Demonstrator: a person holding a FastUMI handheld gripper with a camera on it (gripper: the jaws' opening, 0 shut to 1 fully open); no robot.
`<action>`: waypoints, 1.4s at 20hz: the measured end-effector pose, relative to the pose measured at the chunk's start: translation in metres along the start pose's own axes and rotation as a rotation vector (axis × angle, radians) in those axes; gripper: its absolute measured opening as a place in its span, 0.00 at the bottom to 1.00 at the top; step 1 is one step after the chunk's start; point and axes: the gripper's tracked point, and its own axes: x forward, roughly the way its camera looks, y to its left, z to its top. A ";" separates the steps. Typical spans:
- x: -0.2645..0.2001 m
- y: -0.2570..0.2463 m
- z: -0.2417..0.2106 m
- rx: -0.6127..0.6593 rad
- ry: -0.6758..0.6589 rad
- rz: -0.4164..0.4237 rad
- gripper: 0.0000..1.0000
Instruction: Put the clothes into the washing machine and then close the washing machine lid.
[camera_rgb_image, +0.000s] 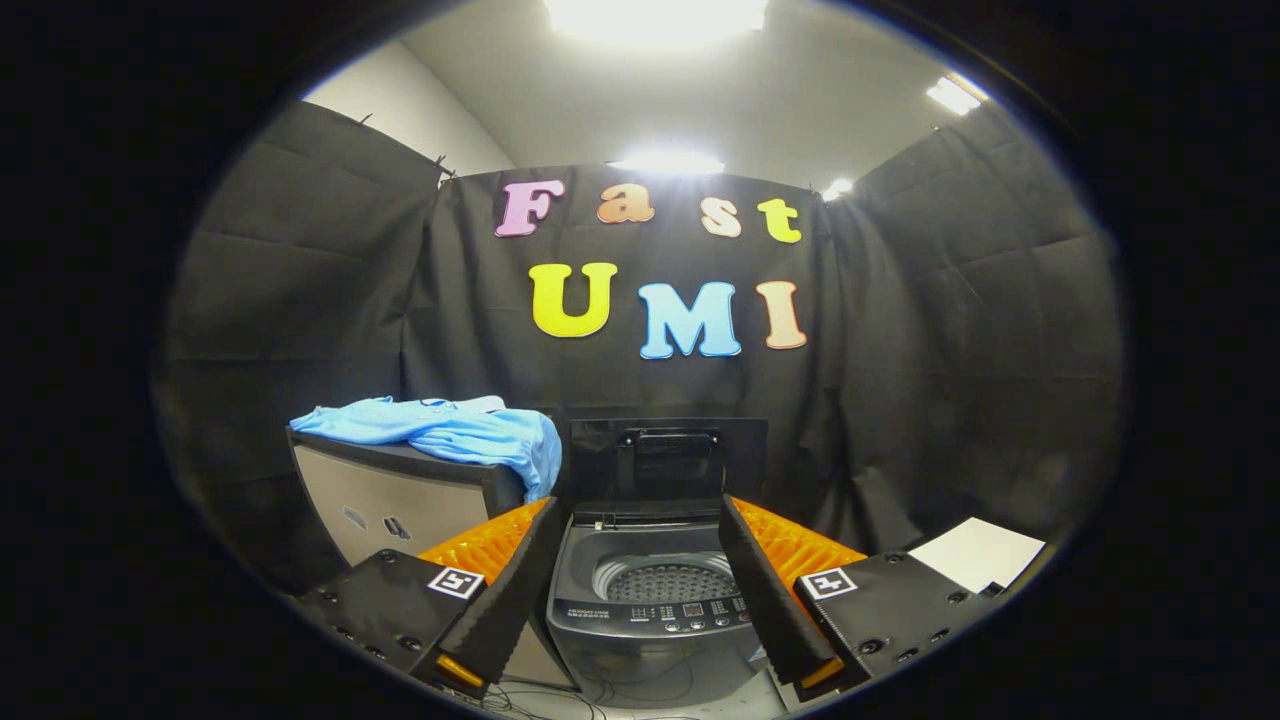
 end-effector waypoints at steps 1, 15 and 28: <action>0.000 0.002 0.000 -0.005 0.001 0.009 0.99; 0.021 0.020 -0.004 -0.041 -0.020 0.052 0.99; 0.045 0.063 0.035 -0.042 -0.022 0.117 0.99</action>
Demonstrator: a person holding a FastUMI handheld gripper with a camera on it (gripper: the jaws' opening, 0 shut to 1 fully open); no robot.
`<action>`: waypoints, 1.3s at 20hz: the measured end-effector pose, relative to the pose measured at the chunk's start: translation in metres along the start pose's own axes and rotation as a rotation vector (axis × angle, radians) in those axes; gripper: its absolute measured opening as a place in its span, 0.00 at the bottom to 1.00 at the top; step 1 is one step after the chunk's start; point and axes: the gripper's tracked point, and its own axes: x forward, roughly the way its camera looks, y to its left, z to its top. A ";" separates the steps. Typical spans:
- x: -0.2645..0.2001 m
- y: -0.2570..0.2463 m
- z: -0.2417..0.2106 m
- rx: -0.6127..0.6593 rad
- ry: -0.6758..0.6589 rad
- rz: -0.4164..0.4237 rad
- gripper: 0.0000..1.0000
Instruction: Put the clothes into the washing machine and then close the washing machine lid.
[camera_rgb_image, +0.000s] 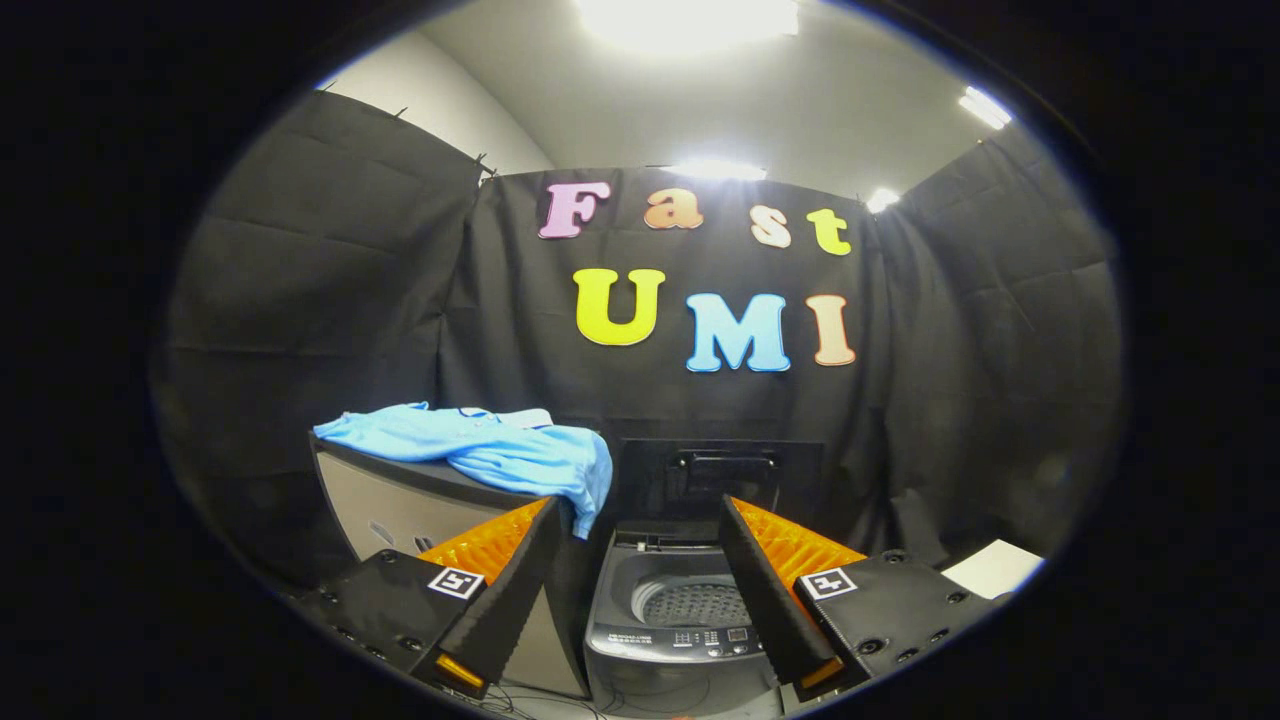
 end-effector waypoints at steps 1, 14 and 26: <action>0.008 0.008 0.008 0.005 0.001 0.021 0.99; 0.130 0.097 0.070 0.051 0.119 0.258 0.99; 0.197 0.180 0.050 0.052 0.314 0.422 0.99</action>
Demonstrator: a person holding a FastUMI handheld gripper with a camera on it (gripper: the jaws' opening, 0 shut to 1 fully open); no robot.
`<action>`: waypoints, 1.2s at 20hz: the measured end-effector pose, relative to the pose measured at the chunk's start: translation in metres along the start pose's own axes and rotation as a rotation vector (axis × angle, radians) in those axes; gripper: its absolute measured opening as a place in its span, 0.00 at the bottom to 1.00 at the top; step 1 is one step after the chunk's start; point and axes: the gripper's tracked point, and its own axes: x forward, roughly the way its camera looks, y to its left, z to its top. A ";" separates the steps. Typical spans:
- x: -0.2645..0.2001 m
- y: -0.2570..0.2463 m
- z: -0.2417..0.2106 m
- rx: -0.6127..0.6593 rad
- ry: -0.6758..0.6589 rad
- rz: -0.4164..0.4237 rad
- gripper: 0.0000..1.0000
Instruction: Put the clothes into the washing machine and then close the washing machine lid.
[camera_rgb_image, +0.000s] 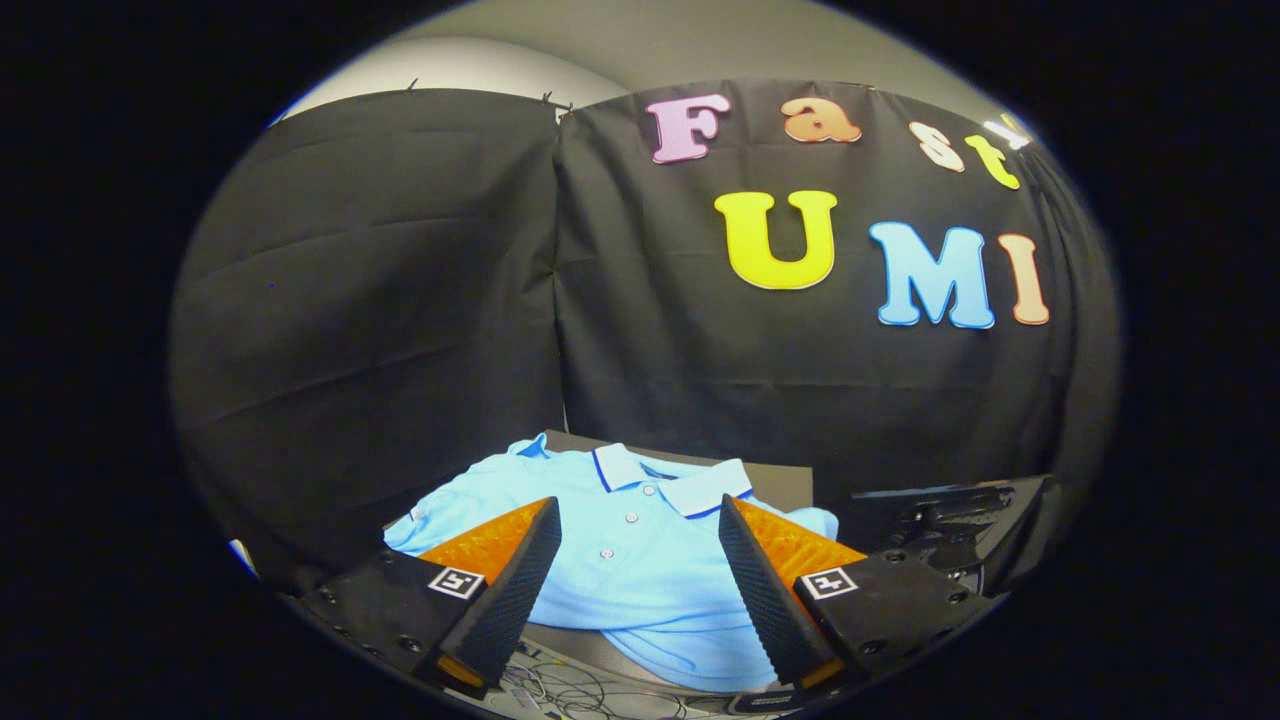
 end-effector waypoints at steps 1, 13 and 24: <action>0.006 0.003 -0.003 -0.001 0.020 0.007 0.99; 0.076 0.024 -0.022 -0.088 0.152 0.004 0.99; 0.110 0.017 -0.060 -0.078 0.368 0.023 0.97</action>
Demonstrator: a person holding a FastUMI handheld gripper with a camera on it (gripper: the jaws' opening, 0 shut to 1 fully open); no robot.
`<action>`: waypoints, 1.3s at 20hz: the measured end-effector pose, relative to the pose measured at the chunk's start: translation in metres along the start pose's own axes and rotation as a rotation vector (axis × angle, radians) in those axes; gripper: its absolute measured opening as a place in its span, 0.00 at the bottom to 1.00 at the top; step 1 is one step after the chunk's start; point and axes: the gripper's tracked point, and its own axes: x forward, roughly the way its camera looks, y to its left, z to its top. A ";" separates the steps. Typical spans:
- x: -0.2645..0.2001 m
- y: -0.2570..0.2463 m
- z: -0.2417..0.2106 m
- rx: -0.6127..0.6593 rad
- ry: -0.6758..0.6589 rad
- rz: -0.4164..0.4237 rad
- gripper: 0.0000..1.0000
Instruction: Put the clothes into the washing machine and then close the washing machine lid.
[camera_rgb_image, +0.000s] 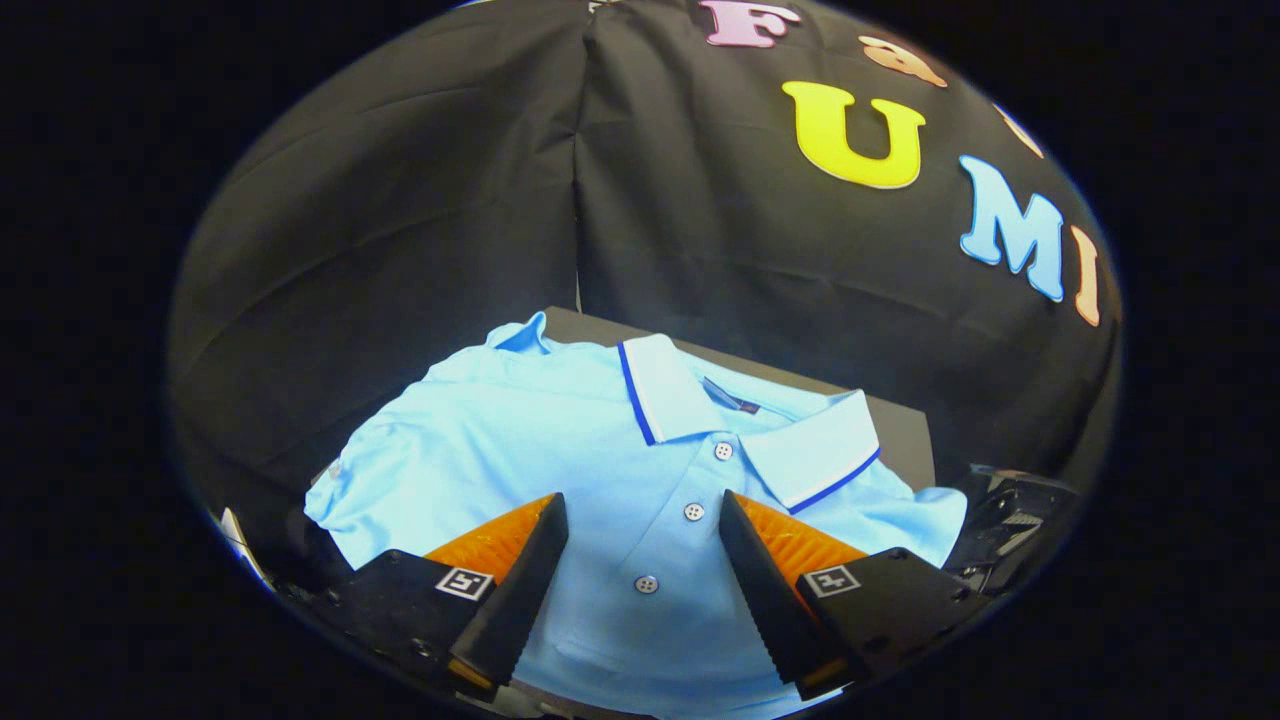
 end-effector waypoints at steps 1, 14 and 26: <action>-0.003 0.000 -0.003 -0.001 0.010 0.005 0.95; 0.000 -0.005 0.006 -0.076 -0.026 0.016 0.08; -0.032 -0.007 0.030 0.096 -0.210 0.094 0.01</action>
